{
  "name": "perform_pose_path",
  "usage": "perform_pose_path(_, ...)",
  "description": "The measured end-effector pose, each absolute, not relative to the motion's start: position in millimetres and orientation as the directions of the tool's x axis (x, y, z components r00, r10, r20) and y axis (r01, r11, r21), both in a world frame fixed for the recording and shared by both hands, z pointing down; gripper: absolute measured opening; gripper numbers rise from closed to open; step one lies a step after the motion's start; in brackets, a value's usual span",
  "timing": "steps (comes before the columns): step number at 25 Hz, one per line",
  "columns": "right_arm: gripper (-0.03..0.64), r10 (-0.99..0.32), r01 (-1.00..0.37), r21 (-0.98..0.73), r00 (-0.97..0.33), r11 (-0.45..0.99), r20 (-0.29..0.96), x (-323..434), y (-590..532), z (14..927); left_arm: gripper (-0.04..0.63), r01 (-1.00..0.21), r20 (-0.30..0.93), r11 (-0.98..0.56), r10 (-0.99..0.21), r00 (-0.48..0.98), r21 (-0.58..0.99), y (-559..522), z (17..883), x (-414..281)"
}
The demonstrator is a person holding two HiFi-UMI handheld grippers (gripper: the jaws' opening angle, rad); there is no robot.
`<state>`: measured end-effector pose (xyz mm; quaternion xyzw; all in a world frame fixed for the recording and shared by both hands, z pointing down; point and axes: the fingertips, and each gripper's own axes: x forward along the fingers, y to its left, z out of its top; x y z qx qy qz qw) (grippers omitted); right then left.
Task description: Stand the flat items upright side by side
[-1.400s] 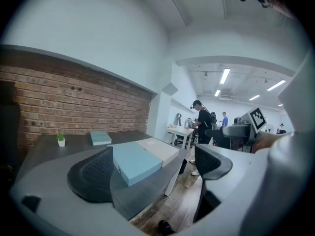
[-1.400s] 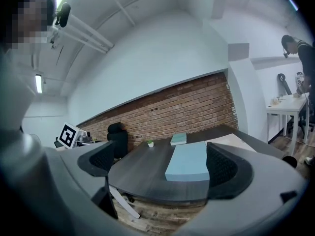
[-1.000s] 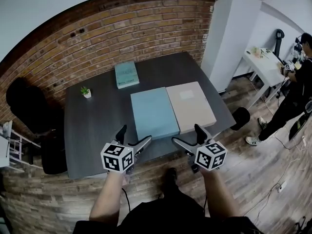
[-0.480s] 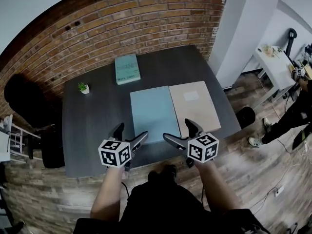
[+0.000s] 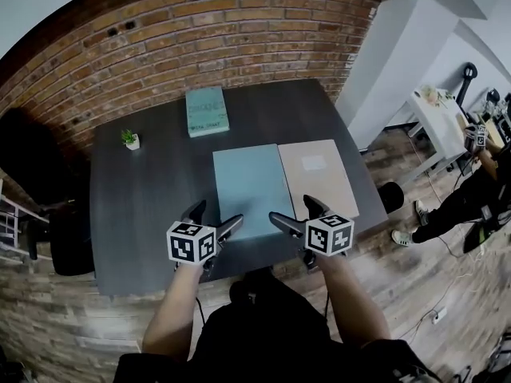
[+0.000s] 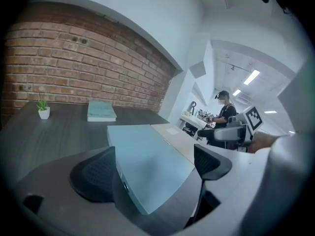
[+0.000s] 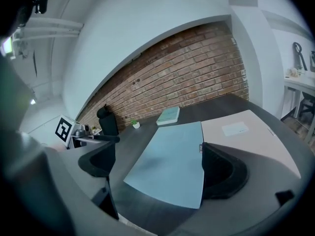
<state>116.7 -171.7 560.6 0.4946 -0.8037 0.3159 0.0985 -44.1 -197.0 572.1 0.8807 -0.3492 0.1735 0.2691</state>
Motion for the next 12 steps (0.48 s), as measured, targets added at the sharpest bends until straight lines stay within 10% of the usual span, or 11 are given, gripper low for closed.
perform_pose_path(12, 0.522, -0.614, -0.85, -0.455, -0.513, 0.265, 0.6, 121, -252, 639, 0.518, -0.732, 0.616, -0.587, -0.446, 0.649, 0.347, -261, 647, -28)
